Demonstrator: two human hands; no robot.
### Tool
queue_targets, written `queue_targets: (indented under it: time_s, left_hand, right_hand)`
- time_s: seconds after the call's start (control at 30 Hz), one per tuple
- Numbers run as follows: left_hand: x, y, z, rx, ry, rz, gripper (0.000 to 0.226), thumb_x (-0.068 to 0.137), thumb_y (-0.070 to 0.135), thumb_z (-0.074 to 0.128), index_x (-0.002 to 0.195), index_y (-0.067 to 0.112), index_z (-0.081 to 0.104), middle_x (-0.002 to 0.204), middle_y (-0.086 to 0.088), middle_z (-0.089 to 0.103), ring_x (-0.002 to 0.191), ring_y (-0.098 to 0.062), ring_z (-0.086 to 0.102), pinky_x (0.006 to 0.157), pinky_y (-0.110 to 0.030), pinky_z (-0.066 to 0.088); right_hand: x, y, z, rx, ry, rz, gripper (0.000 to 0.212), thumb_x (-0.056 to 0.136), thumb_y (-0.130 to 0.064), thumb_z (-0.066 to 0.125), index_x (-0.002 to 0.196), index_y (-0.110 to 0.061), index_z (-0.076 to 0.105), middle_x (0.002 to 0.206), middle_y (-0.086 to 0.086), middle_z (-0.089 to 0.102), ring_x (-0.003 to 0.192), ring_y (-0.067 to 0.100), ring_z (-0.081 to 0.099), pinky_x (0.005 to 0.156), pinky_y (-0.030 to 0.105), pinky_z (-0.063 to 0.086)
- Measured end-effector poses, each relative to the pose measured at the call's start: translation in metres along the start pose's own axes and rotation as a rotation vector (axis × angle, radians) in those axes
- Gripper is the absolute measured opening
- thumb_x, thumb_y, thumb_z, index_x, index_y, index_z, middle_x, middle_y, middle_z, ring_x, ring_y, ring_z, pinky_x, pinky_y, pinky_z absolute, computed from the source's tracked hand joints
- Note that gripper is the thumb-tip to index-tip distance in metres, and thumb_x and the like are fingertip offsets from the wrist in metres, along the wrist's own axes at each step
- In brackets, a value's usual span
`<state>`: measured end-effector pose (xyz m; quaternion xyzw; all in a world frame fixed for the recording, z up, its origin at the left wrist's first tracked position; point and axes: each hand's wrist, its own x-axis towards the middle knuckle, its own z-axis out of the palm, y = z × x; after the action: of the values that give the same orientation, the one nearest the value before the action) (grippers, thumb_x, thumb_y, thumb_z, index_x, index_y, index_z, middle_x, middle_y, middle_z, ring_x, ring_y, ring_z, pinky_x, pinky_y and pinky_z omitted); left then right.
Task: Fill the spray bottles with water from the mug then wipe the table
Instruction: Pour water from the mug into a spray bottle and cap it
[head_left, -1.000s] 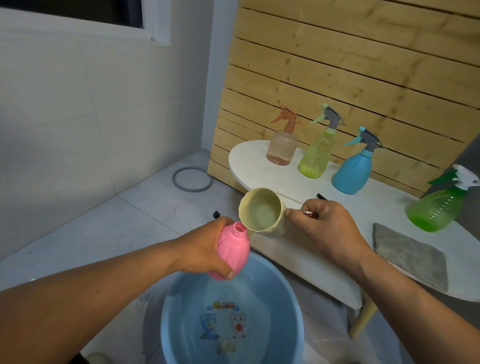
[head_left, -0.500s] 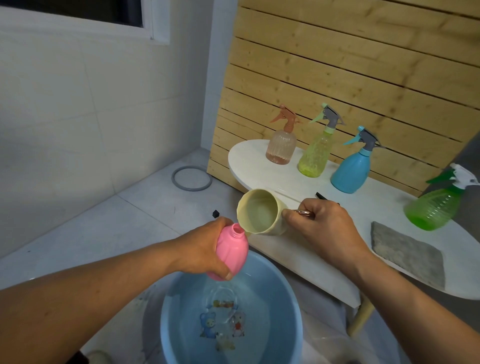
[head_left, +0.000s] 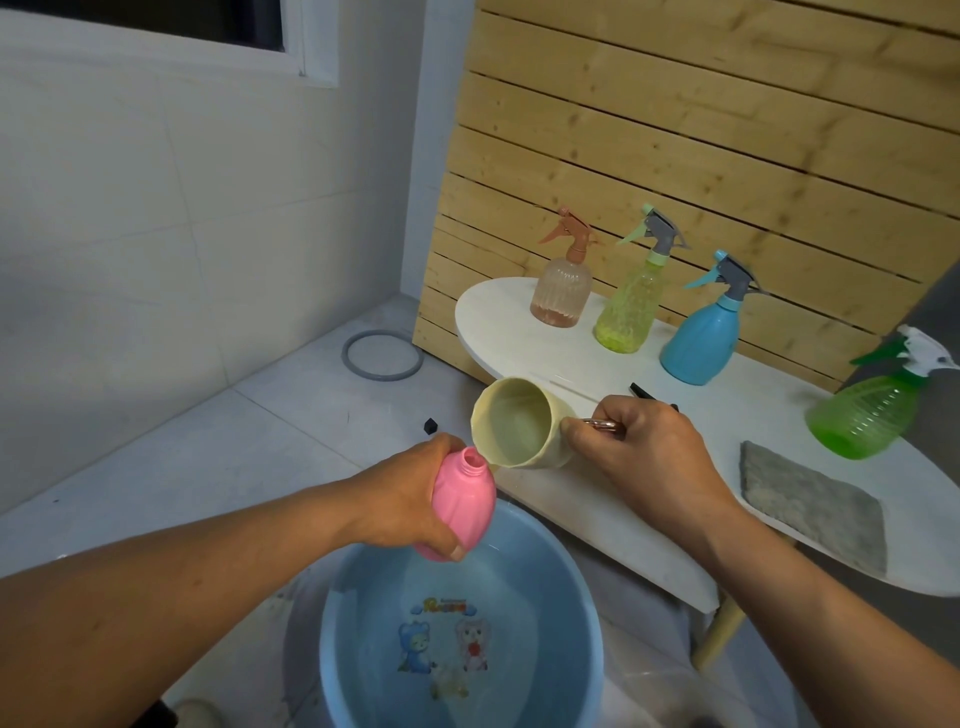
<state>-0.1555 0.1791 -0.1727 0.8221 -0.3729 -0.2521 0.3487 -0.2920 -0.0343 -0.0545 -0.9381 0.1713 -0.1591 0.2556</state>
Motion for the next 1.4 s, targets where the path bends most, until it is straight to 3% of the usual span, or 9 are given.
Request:
queue_targets:
  time_s: [1.4]
  left_hand:
    - [-0.006, 0.012, 0.003, 0.046, 0.000, 0.009, 0.102, 0.061, 0.037, 0.098, 0.141, 0.039, 0.034, 0.127, 0.018, 0.050, 0.116, -0.013, 0.055, 0.087, -0.032, 0.062]
  right_hand:
    - [-0.004, -0.002, 0.003, -0.057, 0.055, -0.051, 0.042, 0.088, -0.045, 0.067, 0.057, -0.021, 0.051, 0.052, -0.005, 0.048, 0.057, 0.013, 0.046, 0.052, 0.030, 0.034]
